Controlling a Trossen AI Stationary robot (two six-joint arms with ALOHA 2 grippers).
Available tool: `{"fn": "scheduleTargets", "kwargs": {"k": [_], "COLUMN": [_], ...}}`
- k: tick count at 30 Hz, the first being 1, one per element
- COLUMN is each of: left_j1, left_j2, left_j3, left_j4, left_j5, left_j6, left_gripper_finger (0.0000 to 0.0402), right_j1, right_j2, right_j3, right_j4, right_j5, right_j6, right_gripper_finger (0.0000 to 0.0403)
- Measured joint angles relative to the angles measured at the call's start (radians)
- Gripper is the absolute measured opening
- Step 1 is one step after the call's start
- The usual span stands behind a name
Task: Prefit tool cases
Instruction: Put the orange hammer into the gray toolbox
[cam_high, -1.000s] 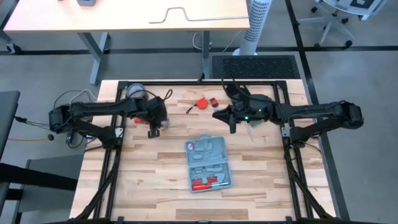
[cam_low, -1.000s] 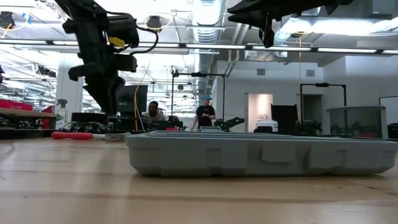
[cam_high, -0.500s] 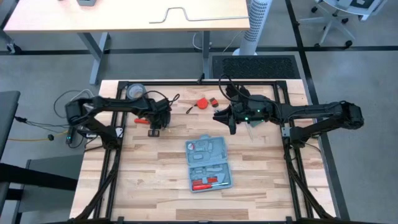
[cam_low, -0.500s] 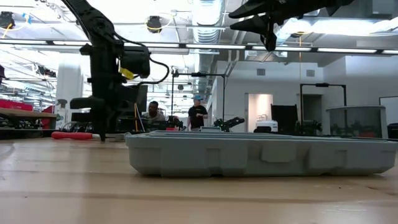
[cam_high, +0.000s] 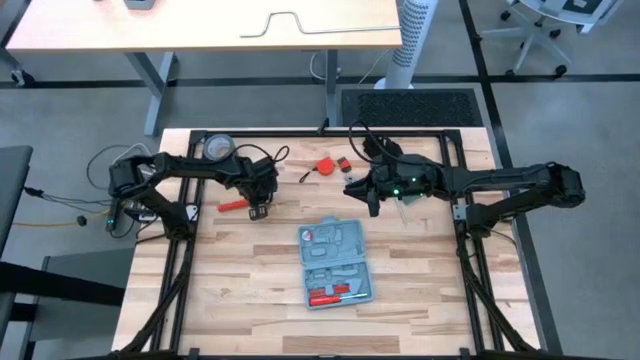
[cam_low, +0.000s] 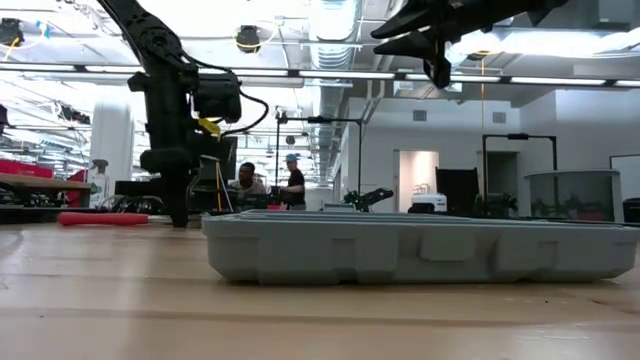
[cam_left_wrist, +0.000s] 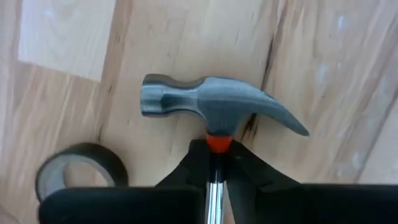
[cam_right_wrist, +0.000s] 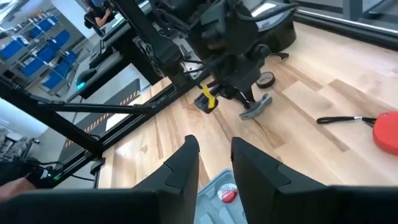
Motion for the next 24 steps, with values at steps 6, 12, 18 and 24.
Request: {"fn": "scheduleTargets", "kwargs": {"k": [6, 12, 18, 24], "left_j1": [-0.008, -0.096, -0.297, -0.456], "left_j2": [-0.145, -0.285, -0.281, -0.18], "left_j3": [-0.006, -0.004, -0.004, 0.003], "left_j4": [-0.01, 0.06, 0.215, 0.413], "left_j5": [0.079, 0.115, 0.083, 0.008], "left_j6": [-0.131, -0.294, -0.489, -0.674], "left_gripper_finger": [0.0023, 0.0023, 0.0023, 0.0023], "right_j1": [0.028, 0.053, 0.054, 0.071], "right_j2": [-0.006, -0.007, -0.034, -0.143], "right_j3": [0.0, 0.0, 0.0, -0.051], "right_j4": [-0.025, -0.101, -0.132, -0.142], "right_j5": [0.015, 0.071, 0.087, 0.181], "right_j6": [0.02, 0.046, 0.054, 0.023], "right_gripper_finger": [0.0075, 0.006, 0.0059, 0.0059]}}
